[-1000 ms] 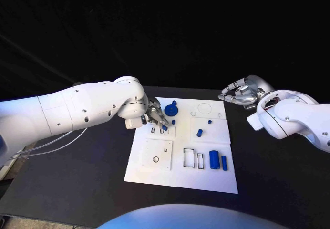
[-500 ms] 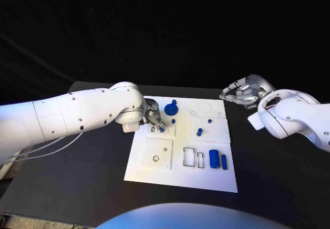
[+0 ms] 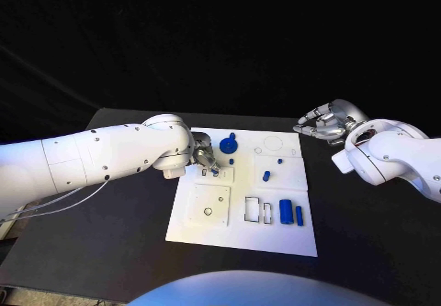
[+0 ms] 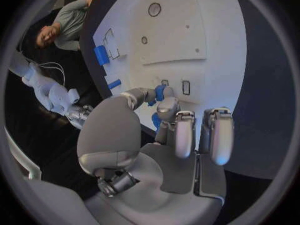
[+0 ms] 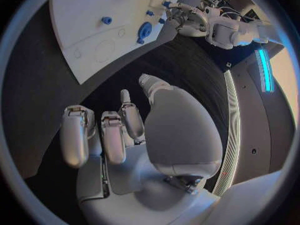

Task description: Assemble the parts on the task board

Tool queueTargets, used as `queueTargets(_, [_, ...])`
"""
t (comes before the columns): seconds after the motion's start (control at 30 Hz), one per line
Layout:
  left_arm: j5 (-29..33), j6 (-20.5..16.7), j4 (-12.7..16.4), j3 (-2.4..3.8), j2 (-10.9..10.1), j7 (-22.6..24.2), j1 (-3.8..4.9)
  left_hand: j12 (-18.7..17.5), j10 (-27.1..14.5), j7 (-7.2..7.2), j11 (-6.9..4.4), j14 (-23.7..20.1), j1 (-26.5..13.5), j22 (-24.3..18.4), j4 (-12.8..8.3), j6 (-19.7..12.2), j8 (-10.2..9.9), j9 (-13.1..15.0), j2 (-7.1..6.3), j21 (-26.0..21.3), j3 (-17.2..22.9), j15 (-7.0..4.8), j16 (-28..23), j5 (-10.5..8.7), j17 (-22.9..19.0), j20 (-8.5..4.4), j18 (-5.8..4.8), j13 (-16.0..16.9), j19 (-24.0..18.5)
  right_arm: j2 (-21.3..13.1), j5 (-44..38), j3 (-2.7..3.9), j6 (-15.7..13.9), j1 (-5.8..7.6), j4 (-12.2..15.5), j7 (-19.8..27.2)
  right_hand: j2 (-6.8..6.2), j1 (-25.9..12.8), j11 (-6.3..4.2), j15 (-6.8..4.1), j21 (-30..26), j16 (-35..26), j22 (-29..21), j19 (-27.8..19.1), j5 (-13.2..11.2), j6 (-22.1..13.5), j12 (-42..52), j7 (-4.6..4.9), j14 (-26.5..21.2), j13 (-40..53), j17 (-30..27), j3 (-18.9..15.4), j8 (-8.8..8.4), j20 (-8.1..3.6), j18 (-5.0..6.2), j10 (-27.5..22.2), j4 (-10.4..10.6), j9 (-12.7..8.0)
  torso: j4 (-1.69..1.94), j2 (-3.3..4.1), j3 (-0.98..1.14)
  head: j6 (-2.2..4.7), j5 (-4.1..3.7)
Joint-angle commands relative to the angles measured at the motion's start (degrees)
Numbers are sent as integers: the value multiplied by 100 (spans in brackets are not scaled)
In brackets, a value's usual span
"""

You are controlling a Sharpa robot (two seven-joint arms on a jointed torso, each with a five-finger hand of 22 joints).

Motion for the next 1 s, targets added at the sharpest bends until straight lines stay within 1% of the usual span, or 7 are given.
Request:
queueTargets(0.03, [-140, -82, 16, 2, 6, 81, -13, 24, 44, -50, -15, 584, 22, 1412, -1013, 93, 37, 1, 32, 17, 994, -40, 21, 40, 1506, -29, -45, 4, 503, -1, -41, 0, 35, -6, 5, 16, -3, -63, -6, -36, -17, -26, 1040, 64, 33, 8, 2, 7, 547, 123, 1372, 37, 18, -20, 72, 7, -6, 5, 1, 2, 1, -12, -6])
queueTargets(0.27, [-144, -1, 29, 2, 10, 66, -40, 27, 48, -52, -17, 584, 19, 1413, -1015, 97, 41, 2, 32, 17, 997, -41, 21, 47, 1506, -31, -45, 7, 503, 0, -40, 0, 47, -8, 1, 12, -3, -63, -6, -36, -17, -26, 1040, 64, 33, 8, 2, 7, 547, 123, 1372, 37, 18, -20, 72, 7, -6, 5, 6, -3, 4, -39, -6])
queueTargets(0.53, [-136, 113, 24, -2, 12, 28, -47, 24, 54, -56, -20, 584, 12, 1411, -1021, 109, 53, 3, 32, 15, 1008, -46, 21, 69, 1506, -35, -44, 5, 501, 2, -40, 0, 66, -11, -3, 7, -3, -63, -6, -36, -17, -26, 1040, 64, 33, 8, 2, 7, 547, 123, 1372, 37, 18, -20, 72, 7, -6, 5, 4, -9, 3, -57, 2])
queueTargets(0.8, [-126, 172, 30, -7, 18, 13, -49, 22, 58, -59, -23, 584, 8, 1411, -1027, 116, 61, 4, 31, 15, 1018, -49, 21, 84, 1506, -38, -44, 4, 502, 5, -40, 0, 76, -14, -4, 0, -3, -63, -6, -36, -17, -26, 1040, 64, 33, 8, 2, 7, 547, 123, 1372, 37, 18, -20, 72, 7, -6, 5, 1, -5, 1, -45, 5])
queueTargets(1.0, [-125, 204, 39, -8, 15, 2, -49, 15, 61, -63, -27, 584, 8, 1414, -1037, 123, 69, 4, 33, 18, 1033, -52, 21, 100, 1506, -41, -45, -2, 504, 3, -40, 0, 79, -16, -4, -6, -3, -63, -6, -36, -17, -26, 1040, 64, 33, 8, 2, 7, 547, 123, 1372, 37, 18, -20, 72, 7, -6, 5, 2, -1, 3, -79, 0])
